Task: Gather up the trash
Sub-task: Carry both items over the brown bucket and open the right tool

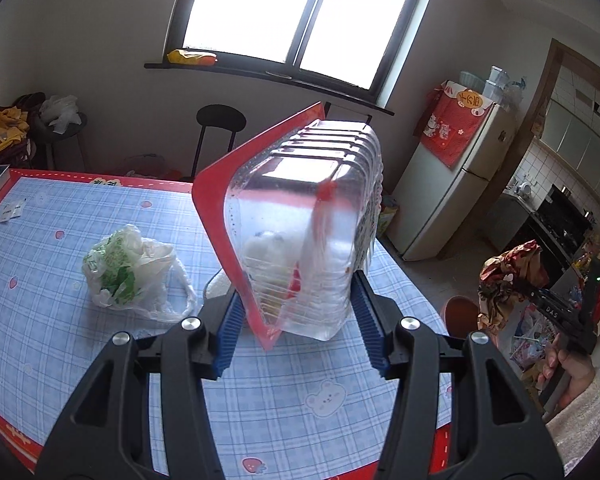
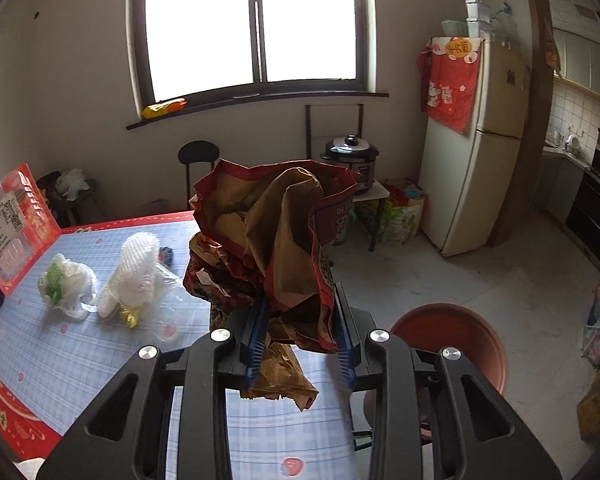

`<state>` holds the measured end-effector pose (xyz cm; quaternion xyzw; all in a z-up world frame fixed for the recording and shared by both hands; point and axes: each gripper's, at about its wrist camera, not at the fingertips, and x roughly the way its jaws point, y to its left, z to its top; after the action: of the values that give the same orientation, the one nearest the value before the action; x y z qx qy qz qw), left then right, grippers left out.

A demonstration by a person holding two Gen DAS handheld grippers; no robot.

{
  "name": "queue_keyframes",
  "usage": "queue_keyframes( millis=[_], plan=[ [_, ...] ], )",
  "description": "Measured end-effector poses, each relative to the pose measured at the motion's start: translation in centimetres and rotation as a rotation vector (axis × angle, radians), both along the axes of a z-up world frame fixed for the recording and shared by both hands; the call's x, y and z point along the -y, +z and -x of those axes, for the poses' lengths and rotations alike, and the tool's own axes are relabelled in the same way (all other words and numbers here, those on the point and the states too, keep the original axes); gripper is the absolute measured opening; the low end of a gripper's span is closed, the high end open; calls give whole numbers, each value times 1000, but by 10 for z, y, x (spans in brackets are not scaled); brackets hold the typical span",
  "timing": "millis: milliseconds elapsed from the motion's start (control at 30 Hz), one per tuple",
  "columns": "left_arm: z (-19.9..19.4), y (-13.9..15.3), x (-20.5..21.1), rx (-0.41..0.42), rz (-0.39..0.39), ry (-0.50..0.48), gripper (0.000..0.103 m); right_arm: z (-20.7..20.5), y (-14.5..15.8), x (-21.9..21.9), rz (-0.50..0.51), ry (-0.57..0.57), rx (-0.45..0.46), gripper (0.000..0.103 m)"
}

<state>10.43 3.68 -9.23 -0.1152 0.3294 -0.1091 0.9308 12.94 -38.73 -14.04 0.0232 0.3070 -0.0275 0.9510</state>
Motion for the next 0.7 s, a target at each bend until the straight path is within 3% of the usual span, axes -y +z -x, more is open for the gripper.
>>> queue_keyframes(
  millis=[300,533,633,667,700],
  plan=[
    [-19,-3,95,5,18,-76,53,-15,-28,129,59,-186,-85,30],
    [-25,-1,138,15,4,-110,53,-35,-48,181,39,-241,-132,32],
    [-26,-1,150,18,-1,-119,53,-43,-53,191,21,-240,-153,39],
    [-25,-1,154,16,-1,-123,53,-45,-53,194,17,-240,-150,48],
    [-25,-2,156,14,-1,-127,53,-45,-53,196,18,-244,-143,64]
  ],
)
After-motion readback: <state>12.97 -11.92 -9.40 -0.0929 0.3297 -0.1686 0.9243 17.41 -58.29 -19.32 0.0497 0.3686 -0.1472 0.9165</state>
